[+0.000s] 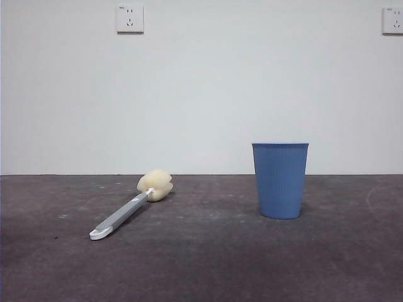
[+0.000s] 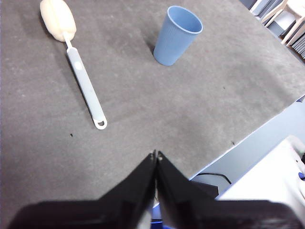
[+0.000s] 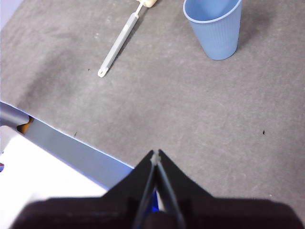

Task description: Pick up the cup brush,pick up the cup,insert the brush into the cup,clean the cup,put the cup brush back,put the cup back to the fixed position on the table

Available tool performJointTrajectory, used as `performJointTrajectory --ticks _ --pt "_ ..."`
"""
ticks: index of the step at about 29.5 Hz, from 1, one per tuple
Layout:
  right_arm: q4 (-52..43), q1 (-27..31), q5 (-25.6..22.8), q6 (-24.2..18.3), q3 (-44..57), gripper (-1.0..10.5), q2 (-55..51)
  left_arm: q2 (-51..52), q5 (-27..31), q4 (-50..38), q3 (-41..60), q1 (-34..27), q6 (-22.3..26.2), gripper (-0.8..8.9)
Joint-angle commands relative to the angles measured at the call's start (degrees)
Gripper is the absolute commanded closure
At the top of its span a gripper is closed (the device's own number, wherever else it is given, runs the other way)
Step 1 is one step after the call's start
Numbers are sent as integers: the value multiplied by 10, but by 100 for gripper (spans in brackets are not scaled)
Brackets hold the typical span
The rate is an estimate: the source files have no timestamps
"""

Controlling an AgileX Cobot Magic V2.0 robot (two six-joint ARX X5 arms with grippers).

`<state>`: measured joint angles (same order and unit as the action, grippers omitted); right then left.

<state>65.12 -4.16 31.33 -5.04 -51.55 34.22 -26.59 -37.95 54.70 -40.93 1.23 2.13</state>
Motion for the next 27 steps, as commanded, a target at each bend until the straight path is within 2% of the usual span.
performJointTrajectory --ticks 1,3,6,11,15,20,24,27 --pt "-1 -1 0 -8 -1 774 4 -3 3 -1 -2 0 9 563" --pt "-1 -1 0 -8 -1 582 7 -4 3 -1 -2 0 9 400" --pt "-1 -1 0 -8 -1 404 8 -4 3 -2 -4 0 9 373" --pt "-1 -1 0 -7 -1 403 12 -14 7 -4 -11 0 9 373" --pt "-1 -1 0 -4 -1 403 14 -41 35 -8 -24 0 9 373" --pt "-1 -1 0 -3 -1 406 14 -85 45 -38 -30 14 9 373" --pt "-1 -1 0 -3 -1 406 14 -141 78 -68 -40 52 -7 373" --pt "-1 -1 0 1 -1 406 14 -202 138 -106 -56 106 -31 373"
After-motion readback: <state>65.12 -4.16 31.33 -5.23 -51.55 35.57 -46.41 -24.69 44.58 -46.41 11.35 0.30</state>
